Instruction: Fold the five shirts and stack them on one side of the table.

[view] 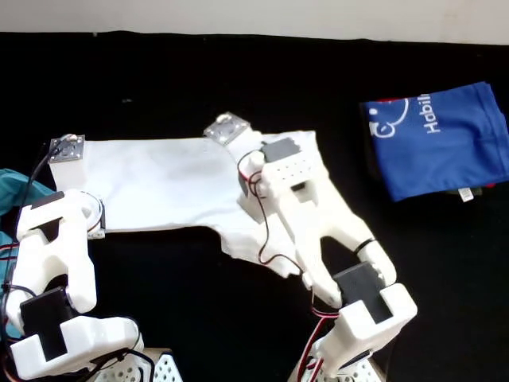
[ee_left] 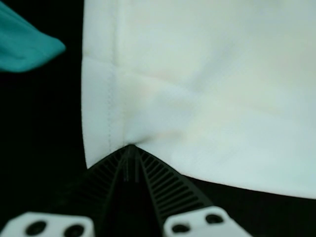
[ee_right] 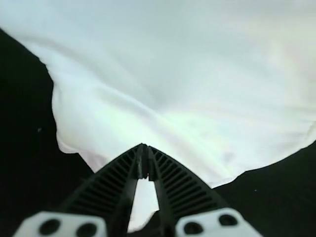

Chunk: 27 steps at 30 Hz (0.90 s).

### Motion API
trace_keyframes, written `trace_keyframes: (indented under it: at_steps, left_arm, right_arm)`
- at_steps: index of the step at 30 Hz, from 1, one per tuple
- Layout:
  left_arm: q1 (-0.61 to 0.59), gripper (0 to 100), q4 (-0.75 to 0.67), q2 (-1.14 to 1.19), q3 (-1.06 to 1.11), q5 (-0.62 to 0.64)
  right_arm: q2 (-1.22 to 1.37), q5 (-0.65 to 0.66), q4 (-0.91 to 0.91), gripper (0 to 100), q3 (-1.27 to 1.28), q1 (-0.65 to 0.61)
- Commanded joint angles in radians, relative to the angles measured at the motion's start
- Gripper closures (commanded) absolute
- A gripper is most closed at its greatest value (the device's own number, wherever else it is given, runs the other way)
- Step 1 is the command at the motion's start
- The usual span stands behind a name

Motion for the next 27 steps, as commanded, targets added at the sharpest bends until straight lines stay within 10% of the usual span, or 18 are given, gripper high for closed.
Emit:
trace_keyframes:
  at_steps: [1, 13, 27]
  left_arm:
    - [0.012, 99, -0.014, 0.004, 0.004, 0.011]
    - [0.012, 99, -0.014, 0.004, 0.004, 0.011]
    - [0.012, 99, -0.014, 0.004, 0.002, 0.011]
  right_arm:
    - [-0.008, 0.006, 0.091, 98.3, -0.094, -0.028]
    - [0.022, 0.005, 0.242, 88.4, -0.147, -0.352]
    - [0.225, 0.011, 0.061, 88.6, -0.090, -0.139]
